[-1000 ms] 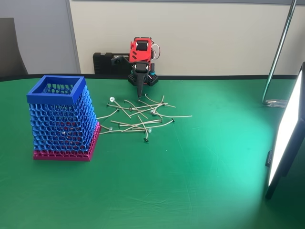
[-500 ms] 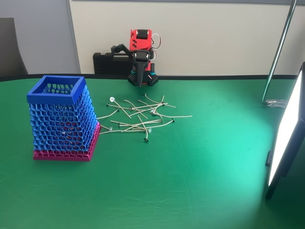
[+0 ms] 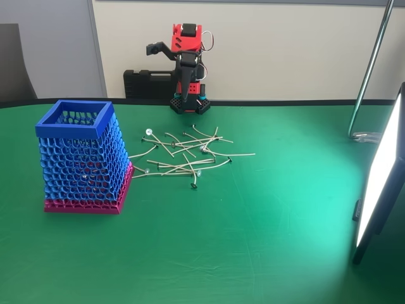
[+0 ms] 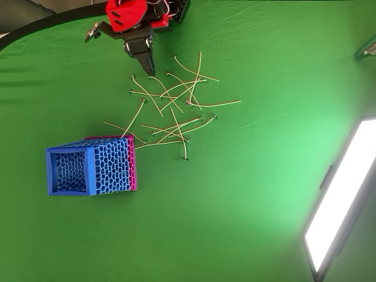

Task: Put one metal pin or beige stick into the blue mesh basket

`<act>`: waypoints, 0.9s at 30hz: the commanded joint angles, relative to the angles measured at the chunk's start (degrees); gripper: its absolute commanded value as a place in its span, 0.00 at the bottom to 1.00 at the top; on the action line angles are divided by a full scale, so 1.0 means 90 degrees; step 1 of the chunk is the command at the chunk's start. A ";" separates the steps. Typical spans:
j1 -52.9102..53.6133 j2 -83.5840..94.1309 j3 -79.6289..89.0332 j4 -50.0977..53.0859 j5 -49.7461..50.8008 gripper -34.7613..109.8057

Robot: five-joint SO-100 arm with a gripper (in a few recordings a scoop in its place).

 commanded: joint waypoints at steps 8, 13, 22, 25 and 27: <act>-0.0176 -0.3633 -0.3096 -0.0283 -0.1953 0.25; -0.0488 -0.4648 -0.3857 -0.0293 -0.3379 0.25; -0.0986 -0.6592 -0.5664 0.0420 -0.5312 0.25; -0.1143 -0.7236 -0.6367 0.0762 -0.5537 0.25; -0.1221 -0.7627 -0.6729 0.0869 -0.5557 0.25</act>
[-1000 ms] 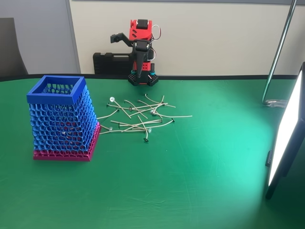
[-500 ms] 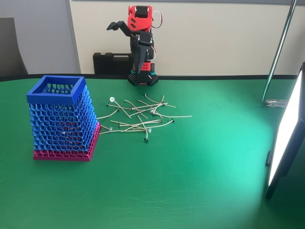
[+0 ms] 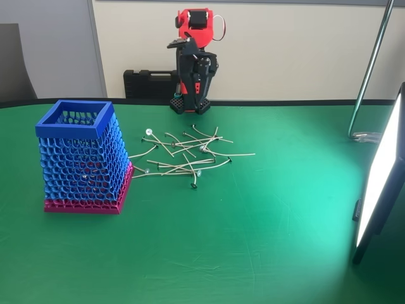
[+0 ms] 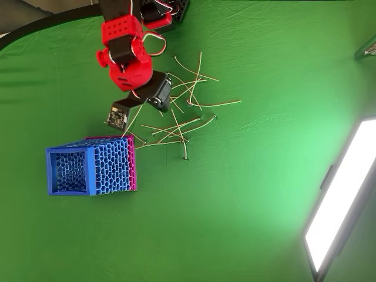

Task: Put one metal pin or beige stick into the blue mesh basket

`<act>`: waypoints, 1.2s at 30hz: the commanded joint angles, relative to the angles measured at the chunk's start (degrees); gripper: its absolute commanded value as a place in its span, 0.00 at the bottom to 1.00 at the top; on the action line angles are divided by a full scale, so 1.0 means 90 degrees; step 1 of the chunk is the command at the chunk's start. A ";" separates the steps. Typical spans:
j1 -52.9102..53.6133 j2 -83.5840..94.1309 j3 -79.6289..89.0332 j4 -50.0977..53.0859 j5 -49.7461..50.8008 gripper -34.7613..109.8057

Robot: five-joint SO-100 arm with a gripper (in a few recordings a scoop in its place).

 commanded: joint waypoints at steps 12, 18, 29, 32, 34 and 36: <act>-0.0371 -0.1885 -0.1846 0.1191 -0.1689 0.25; -0.0518 -0.2432 -0.2197 0.1494 -0.1943 0.25; -0.0479 -0.3213 -0.2598 0.1494 -0.2031 0.25; -0.0410 -0.3369 -0.2676 0.1494 -0.2148 0.25; -0.0381 -0.3447 -0.2676 0.1494 -0.2324 0.25; -0.0361 -0.3555 -0.2695 0.1494 -0.2363 0.25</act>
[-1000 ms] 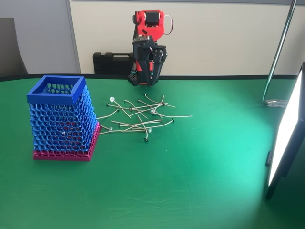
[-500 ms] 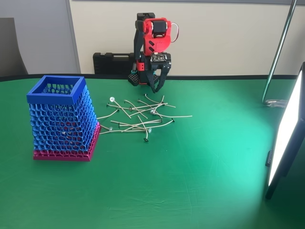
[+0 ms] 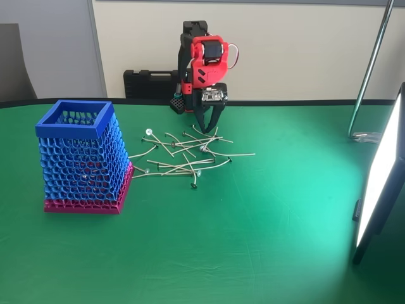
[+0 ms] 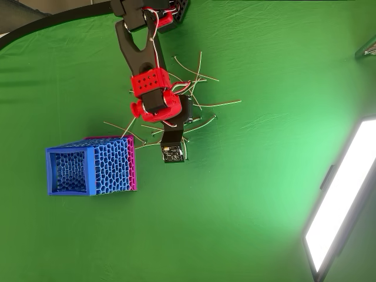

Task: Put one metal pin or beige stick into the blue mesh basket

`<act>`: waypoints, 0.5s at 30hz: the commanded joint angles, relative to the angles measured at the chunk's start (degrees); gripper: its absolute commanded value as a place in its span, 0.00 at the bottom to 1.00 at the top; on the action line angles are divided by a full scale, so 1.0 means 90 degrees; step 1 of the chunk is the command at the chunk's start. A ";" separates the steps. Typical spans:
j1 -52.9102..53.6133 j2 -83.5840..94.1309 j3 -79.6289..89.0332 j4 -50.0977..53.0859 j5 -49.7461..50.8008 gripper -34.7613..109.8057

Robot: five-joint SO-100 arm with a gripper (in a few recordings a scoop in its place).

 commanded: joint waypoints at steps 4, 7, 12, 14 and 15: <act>-0.0010 -0.0205 -0.0293 0.0039 -0.0010 0.25; -0.0039 -0.0332 -0.0322 0.0039 0.0078 0.25; -0.0059 -0.0654 -0.0557 0.0039 0.0029 0.26; -0.0078 -0.0762 -0.0684 0.0039 -0.0010 0.28; -0.0088 -0.0771 -0.0703 0.0039 -0.0068 0.29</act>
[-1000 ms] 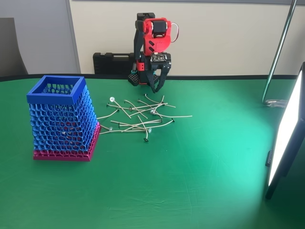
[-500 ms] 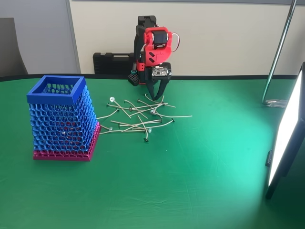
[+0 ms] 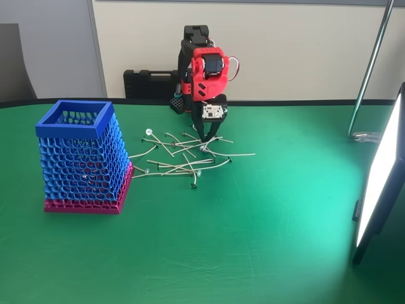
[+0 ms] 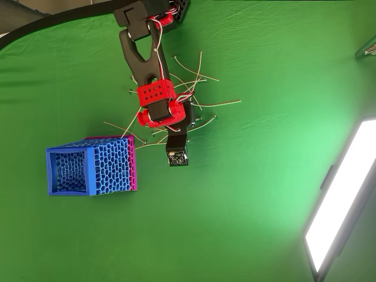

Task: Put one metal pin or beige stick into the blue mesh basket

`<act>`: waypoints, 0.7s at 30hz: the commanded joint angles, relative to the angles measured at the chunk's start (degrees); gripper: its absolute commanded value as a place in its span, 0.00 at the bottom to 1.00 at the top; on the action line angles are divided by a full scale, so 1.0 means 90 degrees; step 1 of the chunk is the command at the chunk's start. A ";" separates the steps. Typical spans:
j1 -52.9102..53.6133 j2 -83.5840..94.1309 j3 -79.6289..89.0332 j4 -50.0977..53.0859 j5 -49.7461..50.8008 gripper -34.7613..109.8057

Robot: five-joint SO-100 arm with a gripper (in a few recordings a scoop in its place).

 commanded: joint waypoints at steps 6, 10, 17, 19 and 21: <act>-0.0186 -0.0127 -0.0361 0.0049 -0.0254 0.33; -0.0264 -0.0264 -0.0322 0.0049 -0.0254 0.35; -0.0273 -0.0244 0.0010 -0.0205 -0.0225 0.36; -0.0225 -0.0244 0.0127 -0.0381 -0.0234 0.37; -0.0205 -0.0264 0.0225 -0.0518 -0.0244 0.37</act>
